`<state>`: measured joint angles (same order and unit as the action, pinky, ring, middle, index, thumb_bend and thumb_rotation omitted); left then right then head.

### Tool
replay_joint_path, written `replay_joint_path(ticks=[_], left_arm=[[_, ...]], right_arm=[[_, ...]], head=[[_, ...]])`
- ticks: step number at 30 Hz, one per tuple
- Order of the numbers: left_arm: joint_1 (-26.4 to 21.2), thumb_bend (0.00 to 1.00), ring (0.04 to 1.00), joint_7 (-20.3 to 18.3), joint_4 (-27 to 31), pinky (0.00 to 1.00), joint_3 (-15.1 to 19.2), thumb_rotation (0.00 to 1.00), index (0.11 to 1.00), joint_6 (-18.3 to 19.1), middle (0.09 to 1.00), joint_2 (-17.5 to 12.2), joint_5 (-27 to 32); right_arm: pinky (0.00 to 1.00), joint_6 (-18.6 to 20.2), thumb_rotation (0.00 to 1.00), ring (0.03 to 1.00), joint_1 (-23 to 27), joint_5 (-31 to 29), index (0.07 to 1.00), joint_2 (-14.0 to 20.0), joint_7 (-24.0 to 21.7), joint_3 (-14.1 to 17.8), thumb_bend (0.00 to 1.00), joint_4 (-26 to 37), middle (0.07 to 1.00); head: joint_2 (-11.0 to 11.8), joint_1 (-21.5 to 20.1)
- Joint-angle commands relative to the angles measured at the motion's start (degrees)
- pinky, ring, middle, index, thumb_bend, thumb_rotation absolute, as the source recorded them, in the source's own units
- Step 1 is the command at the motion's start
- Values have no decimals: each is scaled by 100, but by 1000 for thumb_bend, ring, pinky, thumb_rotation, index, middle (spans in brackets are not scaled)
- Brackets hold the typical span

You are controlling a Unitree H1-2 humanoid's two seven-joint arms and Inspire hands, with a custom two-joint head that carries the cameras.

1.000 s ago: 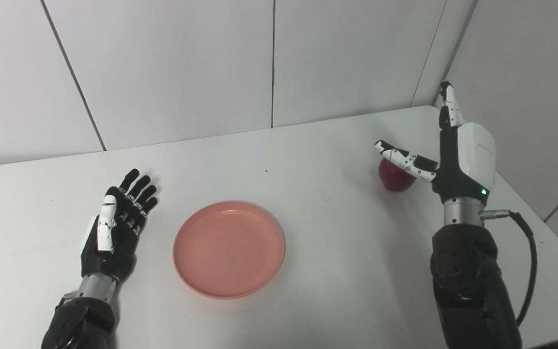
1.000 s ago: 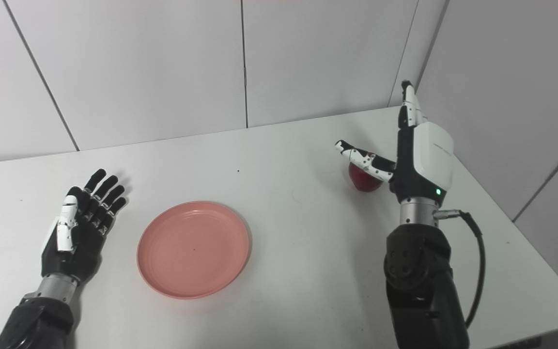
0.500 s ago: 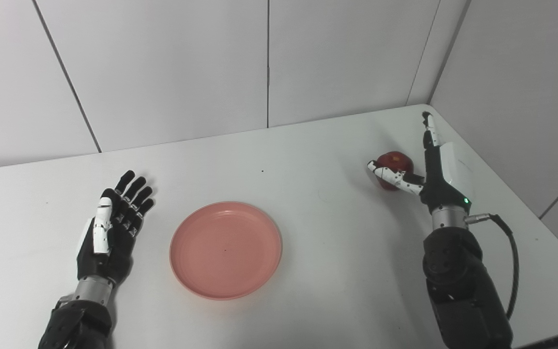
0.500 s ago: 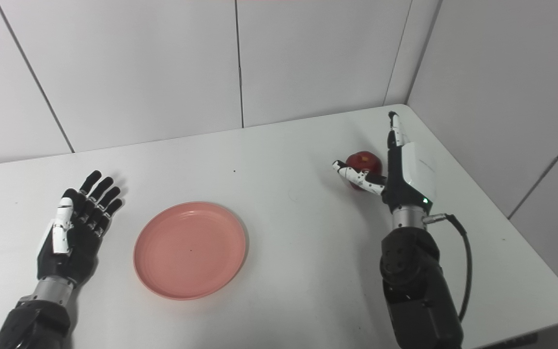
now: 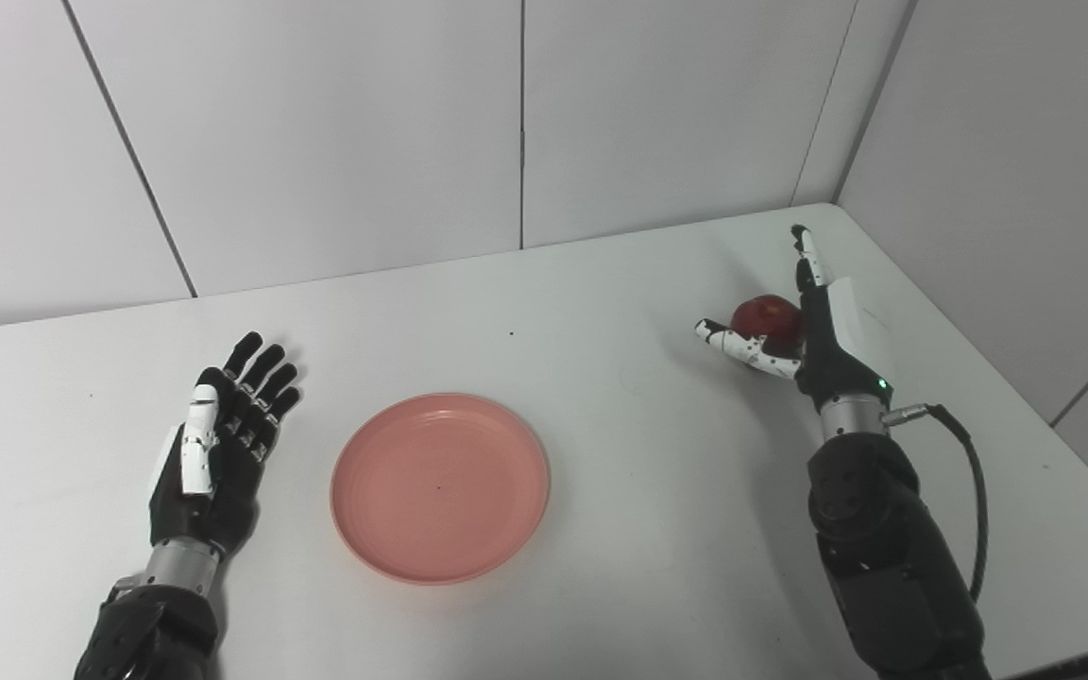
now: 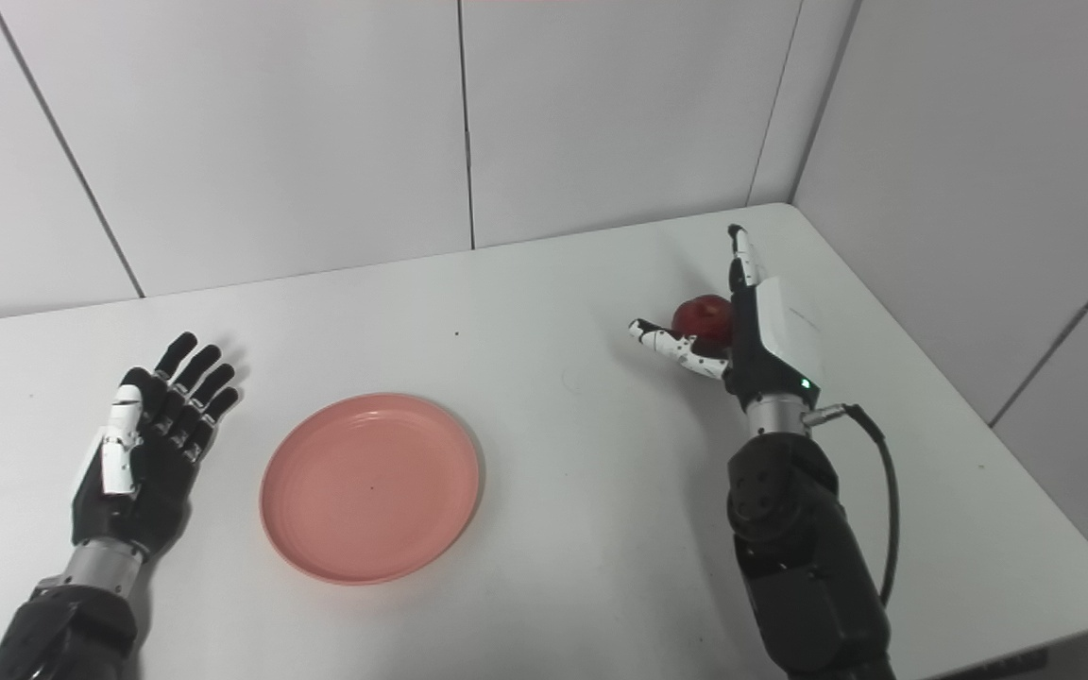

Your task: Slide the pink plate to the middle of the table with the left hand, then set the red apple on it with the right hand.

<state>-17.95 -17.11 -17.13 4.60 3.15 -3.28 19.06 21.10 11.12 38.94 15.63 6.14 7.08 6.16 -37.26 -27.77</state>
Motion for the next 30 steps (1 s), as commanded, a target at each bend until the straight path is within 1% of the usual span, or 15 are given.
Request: replay_joint_path(ticks=[1, 4, 9, 13, 18, 21, 26, 30], left_arm=[[310, 346, 916, 37, -254, 931, 36, 1000, 901, 244, 918, -94, 2], [319, 347, 916, 36, -240, 936, 43, 1000, 902, 258, 919, -95, 13], [319, 342, 914, 38, -235, 933, 31, 1000, 900, 251, 916, -103, 34], [319, 345, 914, 47, -229, 930, 31, 1000, 900, 266, 917, -110, 32], [329, 341, 918, 48, -174, 934, 30, 1000, 901, 312, 919, -112, 45], [330, 343, 913, 53, -181, 929, 39, 1000, 896, 306, 915, -113, 48], [331, 349, 916, 47, -178, 932, 39, 1000, 899, 311, 916, -115, 54], [337, 347, 917, 87, -131, 933, 36, 1000, 899, 373, 917, -112, 39]], right_arm=[[743, 38, 534, 870, 265, -1, 963, 153, 65, 0, 1000, 64, 938], [754, 88, 524, 876, 298, -20, 963, 182, 58, 0, 1000, -8, 939], [756, 34, 509, 873, 365, -111, 961, 239, 130, 52, 1000, -197, 936], [757, 127, 506, 873, 397, -131, 960, 294, 109, 61, 1000, -244, 934], [754, 79, 507, 860, 438, -247, 948, 341, 211, 105, 1000, -439, 914], [751, 58, 486, 855, 469, -330, 941, 359, 251, 121, 1000, -521, 906], [750, 140, 461, 854, 513, -365, 932, 414, 261, 91, 1000, -593, 900], [751, 150, 440, 853, 538, -408, 927, 434, 254, 98, 1000, -639, 899]], head=[[-2, -1], [-14, 8], [-19, 8], [-49, 11], [-61, 29], [-67, 35], [-78, 38], [-88, 43]])
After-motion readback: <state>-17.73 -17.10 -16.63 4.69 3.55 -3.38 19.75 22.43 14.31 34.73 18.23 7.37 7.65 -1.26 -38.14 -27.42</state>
